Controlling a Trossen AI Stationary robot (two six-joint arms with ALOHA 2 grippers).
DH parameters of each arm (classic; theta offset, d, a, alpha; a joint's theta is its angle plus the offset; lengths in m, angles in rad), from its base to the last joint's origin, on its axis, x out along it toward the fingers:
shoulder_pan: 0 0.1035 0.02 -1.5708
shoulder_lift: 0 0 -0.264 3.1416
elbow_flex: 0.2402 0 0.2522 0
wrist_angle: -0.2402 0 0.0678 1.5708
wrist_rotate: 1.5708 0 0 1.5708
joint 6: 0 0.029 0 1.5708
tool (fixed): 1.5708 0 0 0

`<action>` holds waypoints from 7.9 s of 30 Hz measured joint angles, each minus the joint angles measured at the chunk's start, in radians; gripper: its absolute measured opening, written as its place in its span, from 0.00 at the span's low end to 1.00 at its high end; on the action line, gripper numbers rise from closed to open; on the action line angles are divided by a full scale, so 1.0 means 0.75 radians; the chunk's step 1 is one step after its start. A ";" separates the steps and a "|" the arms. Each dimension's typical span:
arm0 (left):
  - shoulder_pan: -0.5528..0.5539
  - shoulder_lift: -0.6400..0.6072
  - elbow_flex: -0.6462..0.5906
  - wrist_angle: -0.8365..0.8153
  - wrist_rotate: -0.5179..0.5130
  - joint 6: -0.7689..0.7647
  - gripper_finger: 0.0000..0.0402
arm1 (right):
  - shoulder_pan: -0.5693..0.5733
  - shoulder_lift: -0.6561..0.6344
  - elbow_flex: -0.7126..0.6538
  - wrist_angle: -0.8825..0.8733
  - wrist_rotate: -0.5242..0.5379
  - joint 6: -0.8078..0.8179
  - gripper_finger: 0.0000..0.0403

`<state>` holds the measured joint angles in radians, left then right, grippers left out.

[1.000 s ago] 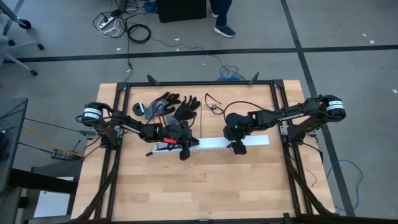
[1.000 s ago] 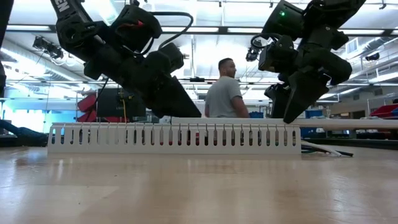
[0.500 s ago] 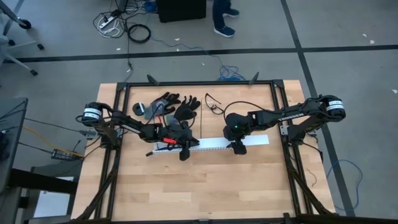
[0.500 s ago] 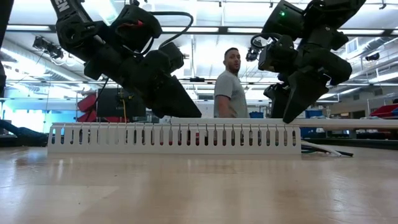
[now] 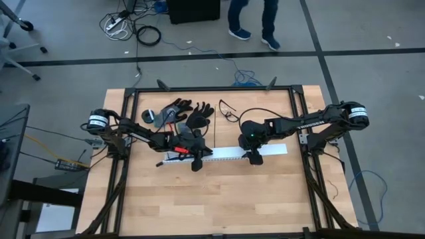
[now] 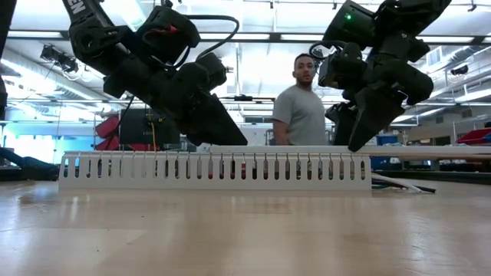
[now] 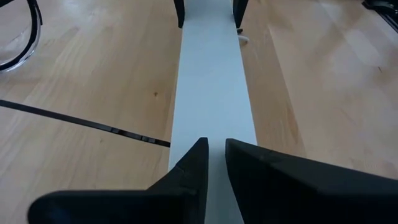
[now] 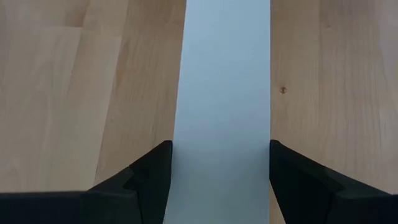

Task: Ziptie cables
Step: Close the white cable duct

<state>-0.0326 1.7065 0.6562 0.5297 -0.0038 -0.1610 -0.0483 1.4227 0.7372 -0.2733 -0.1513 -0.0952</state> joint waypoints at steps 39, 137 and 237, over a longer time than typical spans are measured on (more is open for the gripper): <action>0.007 0.089 0.001 0.032 -0.027 0.029 0.00 | 0.003 0.001 -0.001 -0.025 -0.032 0.188 0.59; -0.012 -0.080 0.240 -0.972 -0.121 -0.028 0.64 | 0.035 -0.003 -0.001 0.024 -0.005 0.277 0.58; -0.159 -0.129 0.174 -1.005 -0.315 -0.003 0.69 | 0.160 -0.023 0.001 0.280 0.244 0.239 0.71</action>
<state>-0.1516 1.6100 0.7868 -0.2244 -0.2403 -0.1636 0.0719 1.4055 0.7380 -0.0635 0.0319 0.0838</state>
